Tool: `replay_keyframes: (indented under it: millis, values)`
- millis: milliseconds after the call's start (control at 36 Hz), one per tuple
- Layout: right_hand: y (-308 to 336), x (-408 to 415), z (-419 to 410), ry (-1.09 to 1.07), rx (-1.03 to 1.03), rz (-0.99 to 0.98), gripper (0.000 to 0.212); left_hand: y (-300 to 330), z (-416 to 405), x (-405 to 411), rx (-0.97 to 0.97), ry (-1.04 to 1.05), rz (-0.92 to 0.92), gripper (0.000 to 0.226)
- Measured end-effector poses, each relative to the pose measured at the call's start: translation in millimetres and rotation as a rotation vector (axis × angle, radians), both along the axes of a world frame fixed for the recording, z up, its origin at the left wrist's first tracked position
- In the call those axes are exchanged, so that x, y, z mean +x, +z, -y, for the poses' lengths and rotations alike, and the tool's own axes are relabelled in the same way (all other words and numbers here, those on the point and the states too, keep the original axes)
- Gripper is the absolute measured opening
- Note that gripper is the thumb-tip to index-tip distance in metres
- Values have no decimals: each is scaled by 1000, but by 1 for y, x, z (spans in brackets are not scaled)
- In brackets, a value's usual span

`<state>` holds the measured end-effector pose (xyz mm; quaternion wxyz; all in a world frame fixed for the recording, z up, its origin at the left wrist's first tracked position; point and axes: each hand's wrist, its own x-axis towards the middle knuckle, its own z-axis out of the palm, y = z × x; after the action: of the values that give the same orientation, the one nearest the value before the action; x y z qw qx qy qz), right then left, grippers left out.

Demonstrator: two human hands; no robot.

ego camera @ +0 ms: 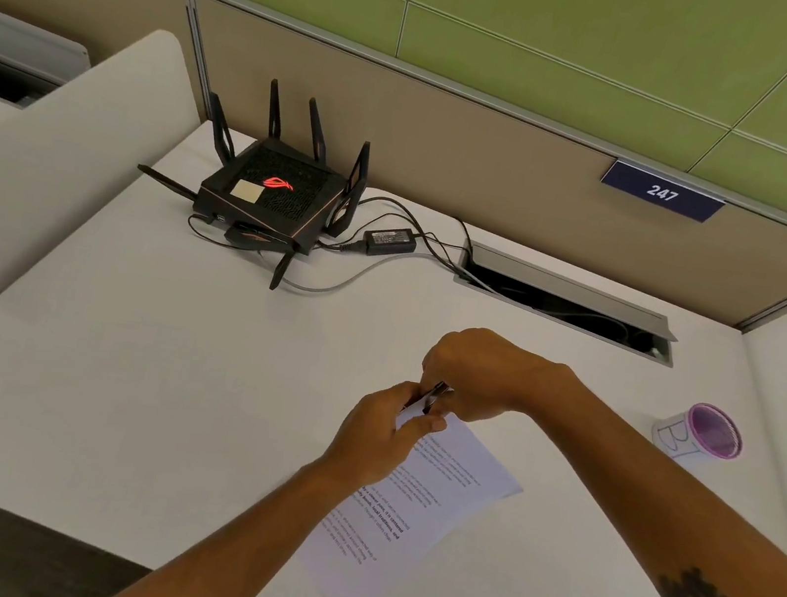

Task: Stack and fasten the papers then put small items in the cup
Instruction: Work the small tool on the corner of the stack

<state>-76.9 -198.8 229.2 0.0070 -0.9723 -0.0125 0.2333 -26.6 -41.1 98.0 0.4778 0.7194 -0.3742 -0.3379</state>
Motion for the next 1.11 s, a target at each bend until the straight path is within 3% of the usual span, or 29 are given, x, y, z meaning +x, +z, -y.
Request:
replay_keyframes:
  millis: [361, 639, 833, 944, 1111]
  values:
    - [-5, -2, 9, 8, 11, 13, 12, 8, -2, -1, 39, 29, -63, 32]
    - [-2, -7, 14, -114, 95, -42, 47, 10, -8, 4, 13, 103, -50, 49]
    - [-3, -19, 25, -285, 272, -26, 49, 11, -11, 8, 11, 122, -55, 31]
    - [-8, -34, 33, -469, 446, 89, 45, 12, -13, 11, 30, 134, -73, 20]
    - [-7, -57, 12, -760, 701, 447, 42, 27, -17, 12, 9, 200, -188, 17]
